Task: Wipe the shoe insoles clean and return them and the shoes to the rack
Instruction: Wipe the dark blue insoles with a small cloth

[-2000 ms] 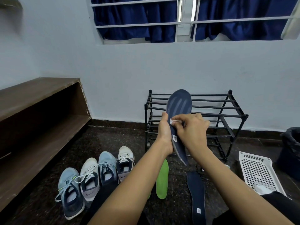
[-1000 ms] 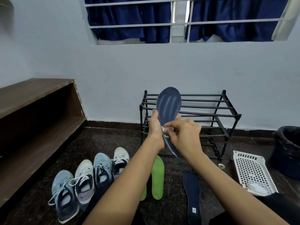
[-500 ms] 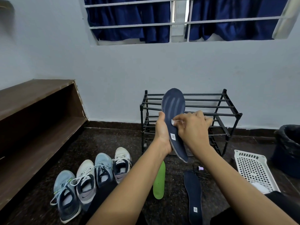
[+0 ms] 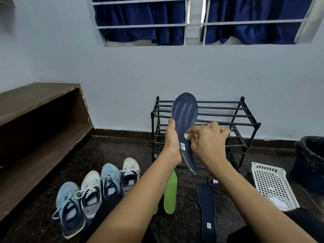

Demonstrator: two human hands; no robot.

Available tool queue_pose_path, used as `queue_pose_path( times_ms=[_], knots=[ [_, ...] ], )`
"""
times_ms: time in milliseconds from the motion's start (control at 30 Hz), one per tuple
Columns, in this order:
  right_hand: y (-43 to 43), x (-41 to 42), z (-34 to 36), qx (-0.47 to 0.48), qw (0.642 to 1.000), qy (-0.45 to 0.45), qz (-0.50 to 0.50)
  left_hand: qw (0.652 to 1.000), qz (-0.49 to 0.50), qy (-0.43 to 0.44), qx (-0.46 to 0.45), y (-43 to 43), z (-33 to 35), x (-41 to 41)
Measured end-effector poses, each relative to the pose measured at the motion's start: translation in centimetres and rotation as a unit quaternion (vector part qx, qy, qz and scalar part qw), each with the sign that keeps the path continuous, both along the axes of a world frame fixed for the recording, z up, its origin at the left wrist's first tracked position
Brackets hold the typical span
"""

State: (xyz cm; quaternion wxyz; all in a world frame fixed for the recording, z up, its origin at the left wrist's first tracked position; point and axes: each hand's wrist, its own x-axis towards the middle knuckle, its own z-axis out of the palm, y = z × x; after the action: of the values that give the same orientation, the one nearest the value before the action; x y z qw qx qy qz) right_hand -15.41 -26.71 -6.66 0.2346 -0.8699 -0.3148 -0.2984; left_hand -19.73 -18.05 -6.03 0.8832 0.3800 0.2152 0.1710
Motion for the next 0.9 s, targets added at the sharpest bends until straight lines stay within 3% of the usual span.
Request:
queue_pose_path(
  times_ms=[200, 433, 900],
  knots=[
    [0.1, 0.7, 0.5, 0.014, 0.999, 0.034, -0.005, 1.0, -0.003, -0.013, -0.003, -0.1, 0.2, 0.1],
    [1.1, -1.9, -1.0, 0.003, 0.998, -0.024, 0.053, 0.999, 0.032, 0.01, 0.021, 1.5, 0.4, 0.0],
    [0.9, 1.5, 0.4, 0.025, 0.997, 0.062, -0.025, 1.0, -0.018, -0.008, -0.011, -0.6, 0.1, 0.2]
  ],
)
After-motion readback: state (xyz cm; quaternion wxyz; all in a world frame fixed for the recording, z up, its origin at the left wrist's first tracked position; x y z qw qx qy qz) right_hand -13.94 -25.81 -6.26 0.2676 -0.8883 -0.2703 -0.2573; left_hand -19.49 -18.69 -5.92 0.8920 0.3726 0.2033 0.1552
